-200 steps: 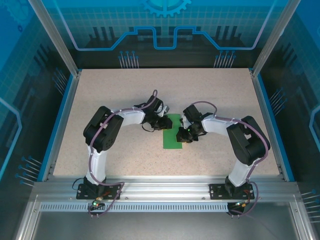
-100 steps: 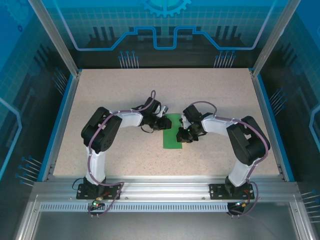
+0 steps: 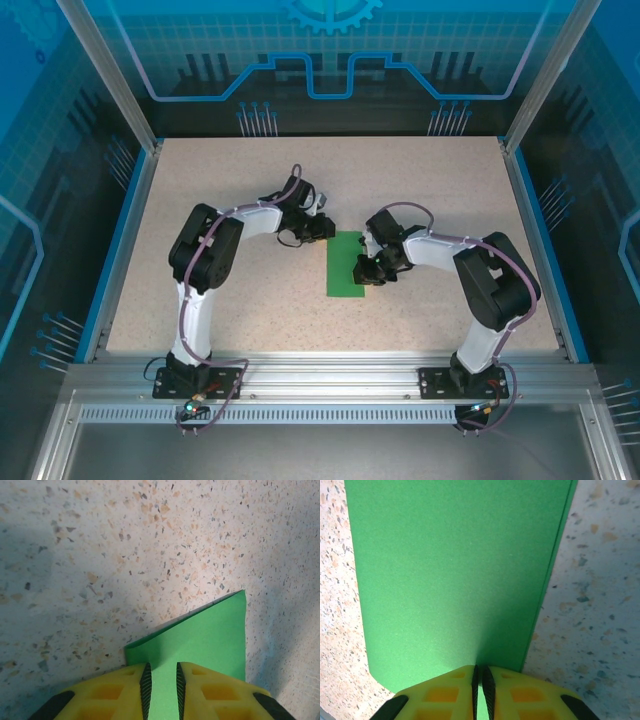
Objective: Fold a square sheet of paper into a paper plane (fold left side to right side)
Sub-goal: First fold the square sheet of paper in half at the center of the table.
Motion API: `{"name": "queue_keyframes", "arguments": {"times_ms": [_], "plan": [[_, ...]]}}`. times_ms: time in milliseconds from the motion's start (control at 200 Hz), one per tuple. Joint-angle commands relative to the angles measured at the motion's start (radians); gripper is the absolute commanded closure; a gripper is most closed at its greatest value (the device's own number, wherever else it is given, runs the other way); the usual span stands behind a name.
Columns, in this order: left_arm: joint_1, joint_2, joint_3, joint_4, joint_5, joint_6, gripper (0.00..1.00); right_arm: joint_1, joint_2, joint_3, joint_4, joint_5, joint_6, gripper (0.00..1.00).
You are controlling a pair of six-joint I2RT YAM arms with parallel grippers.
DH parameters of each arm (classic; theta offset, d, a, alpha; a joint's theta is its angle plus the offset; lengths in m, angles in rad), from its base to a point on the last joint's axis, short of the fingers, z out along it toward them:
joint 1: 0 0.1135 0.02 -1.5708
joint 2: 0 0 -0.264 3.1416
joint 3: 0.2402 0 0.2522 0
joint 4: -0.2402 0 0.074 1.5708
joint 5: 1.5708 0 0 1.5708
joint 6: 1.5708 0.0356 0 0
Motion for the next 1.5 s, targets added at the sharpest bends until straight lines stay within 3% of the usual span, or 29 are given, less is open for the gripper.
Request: {"name": "queue_keyframes", "arguments": {"times_ms": [0, 525, 855, 915, 1040, 1210, 1496], "plan": [[0.049, 0.072, 0.038, 0.012, -0.155, 0.049, 0.75, 0.006, 0.022, -0.043, -0.142, 0.100, -0.009, 0.84], [0.074, 0.136, 0.199, -0.076, -0.128, 0.056, 0.74, 0.009, 0.014, -0.088, -0.066, 0.031, 0.038, 0.83], [0.074, -0.089, 0.065, -0.072, -0.096, 0.041, 0.68, 0.013, -0.060, -0.115, 0.135, -0.072, 0.109, 0.79], [0.072, -0.143, 0.010, -0.072, -0.071, 0.026, 0.68, 0.013, -0.102, -0.114, 0.158, -0.055, 0.111, 0.76], [0.045, -0.227, -0.089, -0.080, -0.017, -0.006, 0.68, 0.005, -0.187, -0.105, 0.161, 0.020, 0.095, 0.58], [-0.025, -0.245, -0.166, -0.052, 0.045, -0.067, 0.68, -0.032, -0.266, -0.122, 0.149, 0.070, 0.090, 0.43], [-0.087, -0.120, -0.108, -0.056, 0.050, -0.101, 0.68, -0.109, -0.267, -0.162, 0.140, -0.027, 0.132, 0.42]]}}
